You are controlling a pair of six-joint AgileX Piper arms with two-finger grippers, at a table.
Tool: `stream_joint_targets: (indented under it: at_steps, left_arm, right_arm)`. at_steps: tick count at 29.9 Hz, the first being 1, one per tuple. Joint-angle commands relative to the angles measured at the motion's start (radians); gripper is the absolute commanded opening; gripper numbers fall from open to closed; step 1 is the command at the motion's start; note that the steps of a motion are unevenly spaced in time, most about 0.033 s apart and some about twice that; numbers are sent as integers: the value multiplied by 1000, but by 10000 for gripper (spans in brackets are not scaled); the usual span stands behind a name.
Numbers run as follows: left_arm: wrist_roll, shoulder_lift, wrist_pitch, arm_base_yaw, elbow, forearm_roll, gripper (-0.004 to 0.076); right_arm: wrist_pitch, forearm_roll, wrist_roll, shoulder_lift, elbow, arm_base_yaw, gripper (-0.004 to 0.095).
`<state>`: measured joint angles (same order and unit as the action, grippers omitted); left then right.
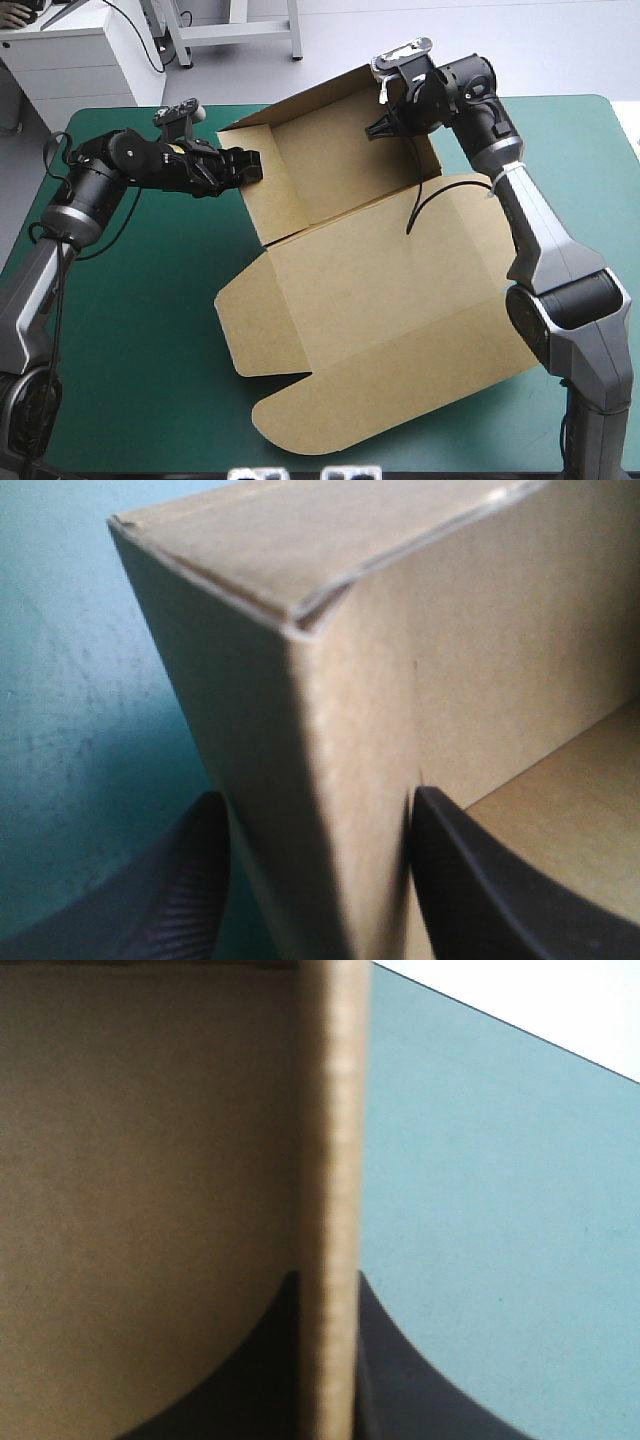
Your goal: Fold the box
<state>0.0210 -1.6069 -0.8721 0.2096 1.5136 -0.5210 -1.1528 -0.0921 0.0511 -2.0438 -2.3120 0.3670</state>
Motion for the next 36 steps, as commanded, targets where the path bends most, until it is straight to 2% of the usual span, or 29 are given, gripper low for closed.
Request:
stream_joint_targets:
  at_steps: [1,6,7,9,10,11,16,19,28,34,36]
  left_arm:
    - [-54,15,50,40,33,69,333]
    - [-114,-18,116,87,39,166,298]
    - [-122,-23,136,93,39,181,258]
    - [-127,-32,161,105,40,216,126]
    - [-127,-37,168,108,40,236,21]
    - [-130,-39,178,114,40,252,-6]
    - [-169,-60,208,116,62,273,-8]
    - [-206,-87,173,116,109,320,-8]
    - [-280,-255,-142,116,328,480,-8]
    - [-277,-394,-266,128,407,505,-8]
    - [-277,-433,-278,138,407,533,-8]
  right_arm:
    - [68,66,-16,66,-34,7,-13]
    - [62,75,-16,66,-34,26,-13]
    - [62,71,-16,66,-34,30,-13]
    - [59,49,-31,64,-34,43,-13]
    - [52,42,-41,64,-34,44,-13]
    - [45,44,-51,64,-34,44,-13]
    - [-46,52,-74,34,-34,44,-13]
    - [-98,52,-76,2,-32,44,-13]
    - [-98,105,-91,-76,-32,44,-13]
    - [-98,107,-91,-152,-31,42,-13]
    - [-98,107,-76,-182,-26,42,-14]
